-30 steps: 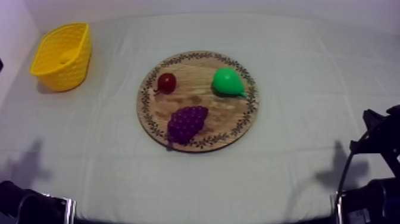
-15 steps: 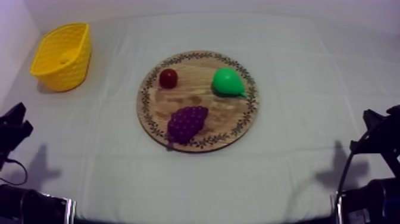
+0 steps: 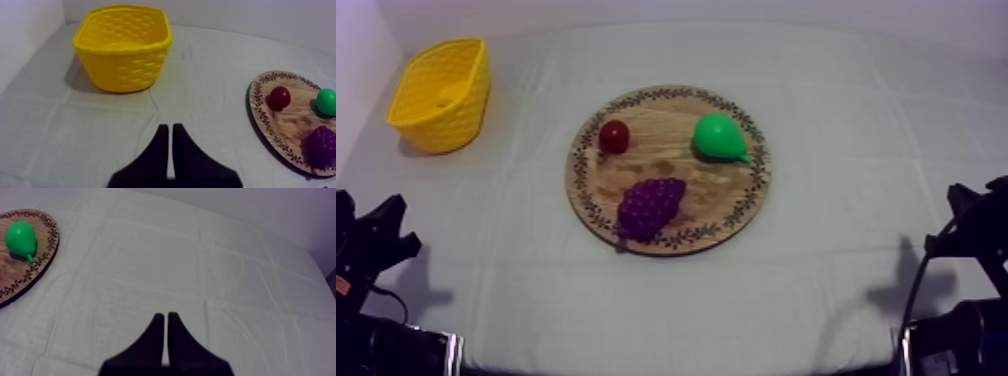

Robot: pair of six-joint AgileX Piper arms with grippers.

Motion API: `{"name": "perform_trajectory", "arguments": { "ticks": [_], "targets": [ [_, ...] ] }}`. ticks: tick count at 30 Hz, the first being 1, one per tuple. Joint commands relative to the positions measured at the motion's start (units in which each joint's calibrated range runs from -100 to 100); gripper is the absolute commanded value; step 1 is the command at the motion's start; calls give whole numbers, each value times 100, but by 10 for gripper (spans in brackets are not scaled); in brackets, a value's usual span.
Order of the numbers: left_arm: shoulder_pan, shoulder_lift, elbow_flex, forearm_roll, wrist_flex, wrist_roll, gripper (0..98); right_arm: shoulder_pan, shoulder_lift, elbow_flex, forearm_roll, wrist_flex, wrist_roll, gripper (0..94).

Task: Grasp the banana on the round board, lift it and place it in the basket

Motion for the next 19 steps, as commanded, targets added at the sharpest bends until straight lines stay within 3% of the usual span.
{"name": "perform_trajectory", "arguments": {
  "ticks": [1, 19],
  "targets": [
    [4, -3, 6, 1, 2, 801, 3, 3, -4, -3, 1, 3, -1, 6],
    [5, -4, 9, 2, 1, 740, 1, 3, -4, -3, 1, 3, 1, 6]
  ]
}}
